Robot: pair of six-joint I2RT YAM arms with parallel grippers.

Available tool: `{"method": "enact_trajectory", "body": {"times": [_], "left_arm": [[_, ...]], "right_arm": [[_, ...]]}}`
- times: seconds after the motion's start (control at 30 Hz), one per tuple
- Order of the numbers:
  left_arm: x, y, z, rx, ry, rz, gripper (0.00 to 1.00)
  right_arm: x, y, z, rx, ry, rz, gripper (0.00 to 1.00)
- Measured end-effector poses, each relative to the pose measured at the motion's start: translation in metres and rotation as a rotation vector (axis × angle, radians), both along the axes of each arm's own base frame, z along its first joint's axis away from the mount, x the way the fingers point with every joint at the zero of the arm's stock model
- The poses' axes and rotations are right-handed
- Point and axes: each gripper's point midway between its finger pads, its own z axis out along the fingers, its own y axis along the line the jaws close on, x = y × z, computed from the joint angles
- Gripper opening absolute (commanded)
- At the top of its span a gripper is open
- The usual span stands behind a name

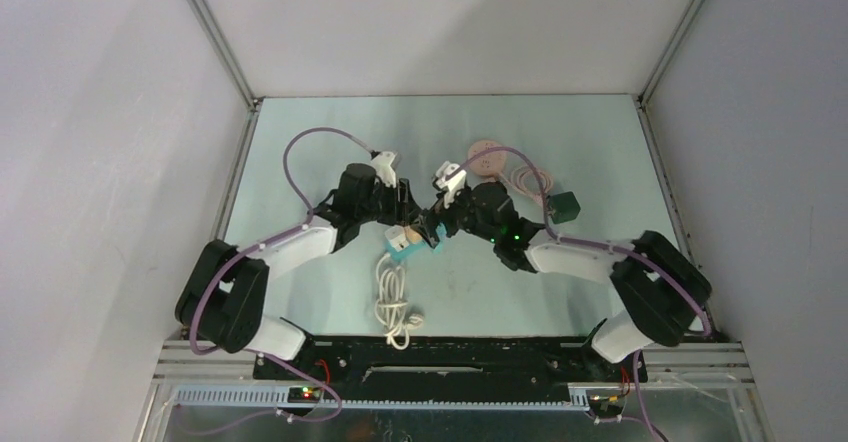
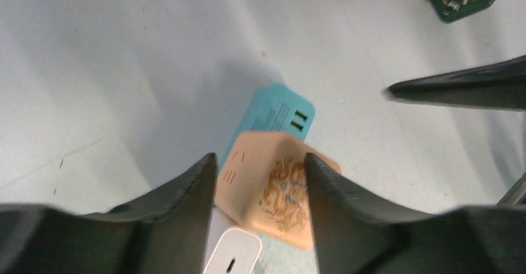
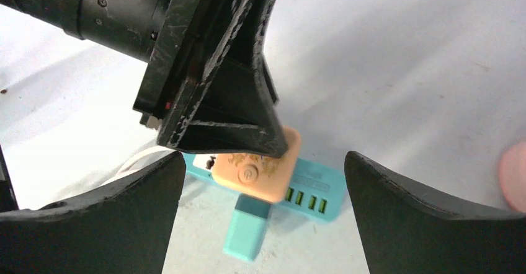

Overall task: Insert the plug
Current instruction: Move the socket to the center of the board.

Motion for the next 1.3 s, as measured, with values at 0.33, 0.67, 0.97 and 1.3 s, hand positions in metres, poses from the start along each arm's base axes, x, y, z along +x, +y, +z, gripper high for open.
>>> {"method": "enact_trajectory", "body": {"times": [0.33, 0.67, 0.97, 1.3], "left_arm": [[-0.011, 0.032, 0.044, 0.055, -0.068, 0.11, 1.0], [-0.002, 0.079, 0.119, 0.04, -0.29, 0.344, 1.0], [-0.008, 0.085, 0.105, 0.074, -0.231, 0.337, 1.0], [-0.016, 0.076, 0.106, 0.034, -0.219, 0.284, 1.0]], "right_arm": [[0.021, -0.091, 0.074, 0.068, -0.042, -0.328, 1.0], [0.083, -0.242, 0.019, 0.082, 0.267, -0.806, 1.0], [0.174, -0.229, -0.021, 0.025, 0.516, -0.807, 0.99], [0.256, -0.205, -0.095, -0.016, 0.746, -0.749, 0.91]]}}
